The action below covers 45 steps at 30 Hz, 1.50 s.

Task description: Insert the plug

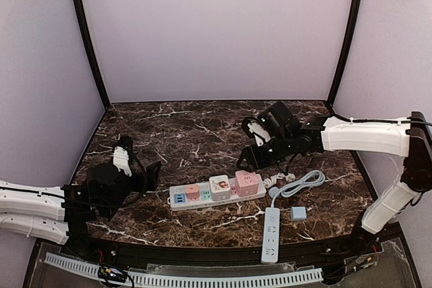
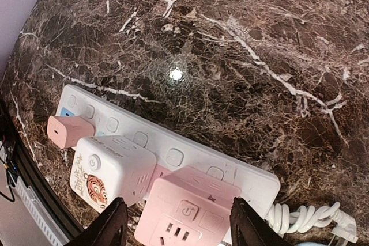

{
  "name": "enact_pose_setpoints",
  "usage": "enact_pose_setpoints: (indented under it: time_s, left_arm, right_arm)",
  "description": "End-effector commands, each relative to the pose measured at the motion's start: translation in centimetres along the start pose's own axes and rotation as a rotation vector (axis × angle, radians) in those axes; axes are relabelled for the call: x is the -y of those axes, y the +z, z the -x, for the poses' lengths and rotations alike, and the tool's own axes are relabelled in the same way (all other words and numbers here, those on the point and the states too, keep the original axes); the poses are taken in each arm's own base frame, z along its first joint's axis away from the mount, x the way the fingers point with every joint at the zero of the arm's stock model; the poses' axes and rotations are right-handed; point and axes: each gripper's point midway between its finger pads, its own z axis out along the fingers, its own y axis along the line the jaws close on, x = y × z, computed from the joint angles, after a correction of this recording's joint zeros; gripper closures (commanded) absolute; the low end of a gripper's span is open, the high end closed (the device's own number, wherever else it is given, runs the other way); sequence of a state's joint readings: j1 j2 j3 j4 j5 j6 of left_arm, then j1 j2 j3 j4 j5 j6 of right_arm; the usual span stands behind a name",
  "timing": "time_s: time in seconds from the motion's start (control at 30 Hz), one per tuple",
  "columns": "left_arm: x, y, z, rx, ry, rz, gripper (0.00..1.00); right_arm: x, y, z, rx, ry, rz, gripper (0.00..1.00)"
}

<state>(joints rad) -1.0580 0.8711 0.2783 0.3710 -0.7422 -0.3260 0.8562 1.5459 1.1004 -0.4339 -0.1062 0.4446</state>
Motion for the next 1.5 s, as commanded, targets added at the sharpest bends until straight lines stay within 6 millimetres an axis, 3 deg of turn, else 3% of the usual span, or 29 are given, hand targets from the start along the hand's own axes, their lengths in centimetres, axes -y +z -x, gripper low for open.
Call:
enact_pose_setpoints:
  time_s: [0.0, 0.23, 0.5, 0.87, 1.27, 1.33, 1.47]
  left_arm:
    - [-0.1, -0.2, 0.6, 0.012, -0.016, -0.005, 0.01]
    - [-0.2, -0.3, 0.7, 0.014, -0.015, 0.001, 0.01]
    - [-0.5, -0.4, 0.7, 0.018, -0.014, 0.008, 0.01]
    - [-0.5, -0.4, 0.8, 0.022, -0.017, 0.009, 0.01]
    - [-1.4, -1.2, 1.3, 0.044, -0.037, 0.021, 0.01]
    - [-1.7, -1.4, 1.4, 0.051, -0.041, 0.025, 0.01]
    - [-1.9, -1.5, 1.4, 0.056, -0.044, 0.028, 0.01]
  right_arm:
    - [-0.1, 0.5, -0.6, -0.038, 0.014, 0.021, 0.37]
    - [2.9, -1.8, -1.8, -0.09, 0.127, -0.139, 0.35]
    - [-0.5, -0.3, -4.5, -0.22, 0.091, 0.085, 0.47]
    - [-5.1, 2.5, -4.4, -0.25, 0.034, 0.28, 0.55]
    - [-12.5, 10.4, 1.7, -0.216, -0.045, 0.432, 0.6]
    - [-13.0, 11.0, 2.6, -0.209, -0.052, 0.425, 0.59]
    - [-11.9, 10.5, 3.9, -0.165, -0.058, 0.334, 0.52]
